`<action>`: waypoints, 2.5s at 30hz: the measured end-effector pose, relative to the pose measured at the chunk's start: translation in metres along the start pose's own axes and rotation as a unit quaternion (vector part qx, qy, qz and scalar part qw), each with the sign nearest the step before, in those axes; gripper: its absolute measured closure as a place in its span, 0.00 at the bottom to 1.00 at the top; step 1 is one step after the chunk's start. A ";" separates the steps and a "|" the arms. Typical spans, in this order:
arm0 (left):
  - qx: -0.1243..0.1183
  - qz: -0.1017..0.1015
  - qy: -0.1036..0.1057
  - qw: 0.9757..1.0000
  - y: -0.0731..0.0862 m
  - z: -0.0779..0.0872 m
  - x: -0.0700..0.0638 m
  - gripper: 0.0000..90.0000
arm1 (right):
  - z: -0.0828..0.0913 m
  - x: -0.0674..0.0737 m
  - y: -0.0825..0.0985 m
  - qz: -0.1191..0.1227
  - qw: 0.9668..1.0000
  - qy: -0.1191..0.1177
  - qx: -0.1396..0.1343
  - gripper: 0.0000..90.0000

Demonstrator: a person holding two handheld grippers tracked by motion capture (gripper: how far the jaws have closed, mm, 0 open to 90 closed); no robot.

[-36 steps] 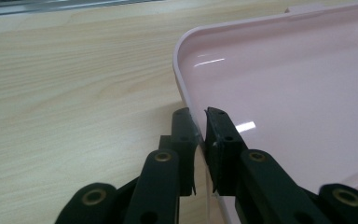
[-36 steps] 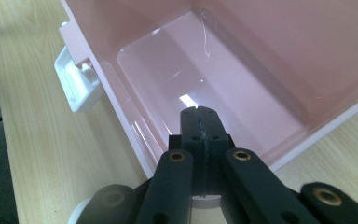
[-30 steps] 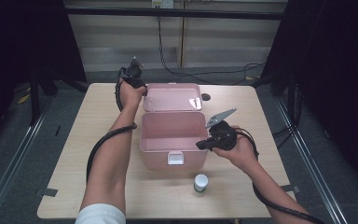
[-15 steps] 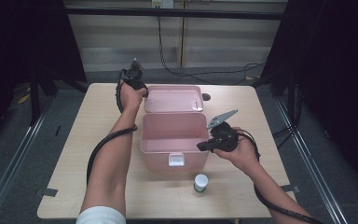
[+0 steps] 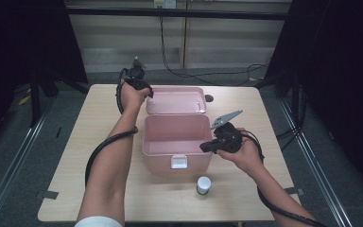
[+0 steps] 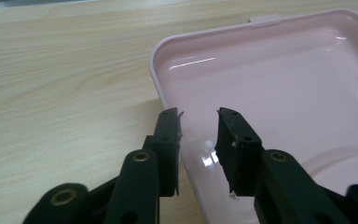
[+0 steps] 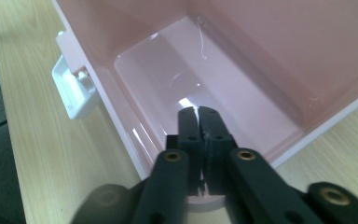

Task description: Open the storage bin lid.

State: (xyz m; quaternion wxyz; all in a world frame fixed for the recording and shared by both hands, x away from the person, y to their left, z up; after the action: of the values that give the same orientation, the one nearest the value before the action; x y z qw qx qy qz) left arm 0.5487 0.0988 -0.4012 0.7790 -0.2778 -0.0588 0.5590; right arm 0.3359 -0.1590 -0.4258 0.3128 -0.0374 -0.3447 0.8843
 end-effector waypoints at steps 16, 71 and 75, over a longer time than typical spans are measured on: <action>-0.004 -0.005 0.002 1.000 0.022 0.036 0.008 0.54 | 0.034 -0.004 -0.006 -0.006 0.999 0.025 -0.022 0.78; -0.023 -0.049 0.053 0.997 0.161 0.055 0.054 0.29 | 0.042 -0.002 0.054 -0.039 0.998 0.028 0.033 0.37; -0.028 -0.048 0.057 0.997 0.171 0.050 0.054 0.28 | 0.039 0.000 0.057 -0.035 0.998 0.024 0.042 0.37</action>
State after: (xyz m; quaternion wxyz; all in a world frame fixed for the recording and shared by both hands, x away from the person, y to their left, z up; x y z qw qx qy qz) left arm 0.4052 0.2038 -0.4569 0.7986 -0.3282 -0.0433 0.5025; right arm 0.2944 -0.2139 -0.4325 0.3528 -0.0338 -0.3009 0.8854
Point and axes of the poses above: each handheld gripper's, and its own axes: z roughly backward along the jaws, y roughly out of its underside, x roughly to its left, the point moved 4 cm from there along -z, roughly forward along the jaws, and after that the axes turned 1 degree about x, right-handed, at the moved point
